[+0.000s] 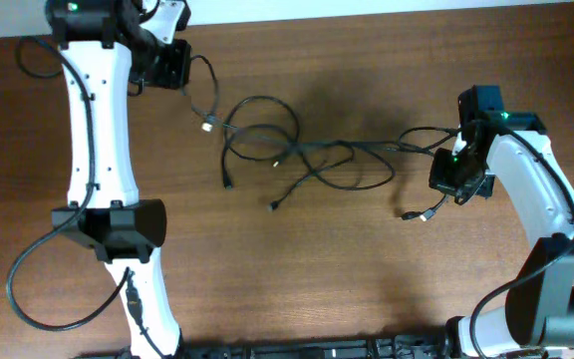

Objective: Untangle cables
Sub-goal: 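Grasp a separated cable with the right gripper and drag it right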

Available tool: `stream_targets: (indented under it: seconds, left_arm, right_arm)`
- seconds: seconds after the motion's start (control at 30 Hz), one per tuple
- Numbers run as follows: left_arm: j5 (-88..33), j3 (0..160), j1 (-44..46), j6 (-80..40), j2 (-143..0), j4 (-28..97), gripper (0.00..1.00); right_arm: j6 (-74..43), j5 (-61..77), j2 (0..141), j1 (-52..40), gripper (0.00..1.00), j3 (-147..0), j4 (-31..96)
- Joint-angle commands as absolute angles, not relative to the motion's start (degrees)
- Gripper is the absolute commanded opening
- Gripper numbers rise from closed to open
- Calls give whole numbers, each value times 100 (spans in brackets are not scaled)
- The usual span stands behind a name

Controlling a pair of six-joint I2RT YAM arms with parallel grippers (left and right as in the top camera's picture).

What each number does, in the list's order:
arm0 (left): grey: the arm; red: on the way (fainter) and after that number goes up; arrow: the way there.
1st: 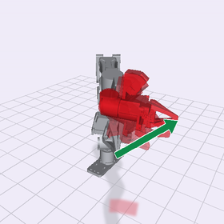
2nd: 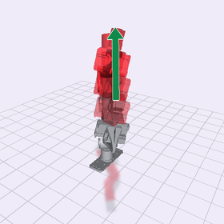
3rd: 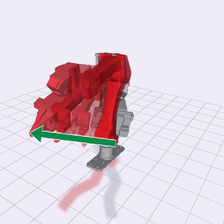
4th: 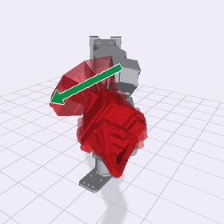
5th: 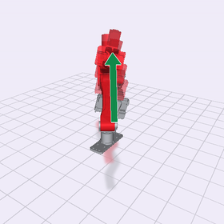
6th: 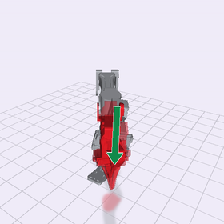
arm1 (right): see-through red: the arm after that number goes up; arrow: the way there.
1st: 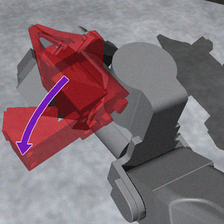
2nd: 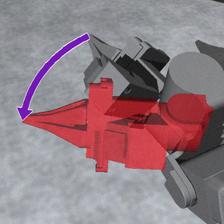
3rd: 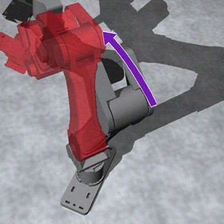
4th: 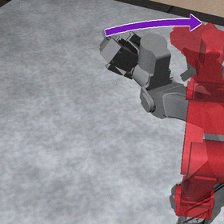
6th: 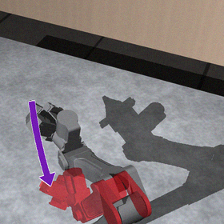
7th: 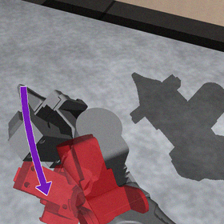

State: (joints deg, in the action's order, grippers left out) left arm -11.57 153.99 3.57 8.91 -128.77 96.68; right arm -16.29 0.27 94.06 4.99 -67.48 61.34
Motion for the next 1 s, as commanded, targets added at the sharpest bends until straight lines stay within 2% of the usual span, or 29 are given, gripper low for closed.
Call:
stream_targets:
  seconds: [0.0,0.1,0.2,0.3,0.33,0.4,0.5,0.6,0.67,0.7,0.73,0.77,0.83,0.87,0.9,0.93,0.97]
  left_arm:
    - [-860,15498,624,819,-12650,9673,47]
    - [-856,15493,961,819,-12650,9673,54]
    - [-722,15493,1070,819,-12650,9673,52]
    - [-589,15491,1116,816,-12512,9675,56]
    - [-189,15325,1140,598,-12331,9675,56]
    - [-119,14499,1219,578,-11824,9675,53]
    - [-104,12897,1223,316,-11054,9673,54]
    - [543,11522,1223,-674,-10606,9675,62]
    - [266,10357,1223,-685,-10462,9675,64]
    - [113,10084,1223,-685,-10462,9673,64]
    - [-220,9677,1223,-681,-10464,9483,66]
    - [-895,9308,1236,-405,-10464,8781,66]
    - [-2220,8984,1380,-14,-10464,7253,59]
    - [-2316,8899,1544,-14,-10466,6534,57]
    - [-2318,8895,1623,-14,-10466,6355,58]
    - [-2314,8895,1868,134,-10466,6073,59]
    - [-2314,8895,2034,342,-10490,5992,65]
  right_arm:
    - [-1702,-198,9358,532,4,-6757,6156]
    - [-1643,51,9358,532,5,-6757,6152]
    - [-1225,578,9338,532,5,-6775,6123]
    - [-1031,580,8801,532,38,-7137,6265]
    - [-1031,580,8300,532,44,-7334,6263]
    - [-1028,580,7719,532,45,-7363,6287]
    - [-1028,585,7470,532,46,-7363,6486]
    - [-1031,580,7456,532,62,-7363,6713]
    - [-1031,582,7461,532,79,-7363,6718]
    - [-1031,582,7463,532,81,-7363,6716]
    - [-1031,585,7463,526,85,-7360,6663]
    - [-1031,593,7483,526,85,-7332,6399]
    - [-652,1249,7747,521,85,-7328,6016]
    - [-410,1553,7985,521,85,-7328,5957]
    - [-259,1612,8248,521,85,-7328,5959]
    - [-75,1638,8565,521,84,-7328,5977]
    - [176,1920,8886,521,84,-7328,5972]
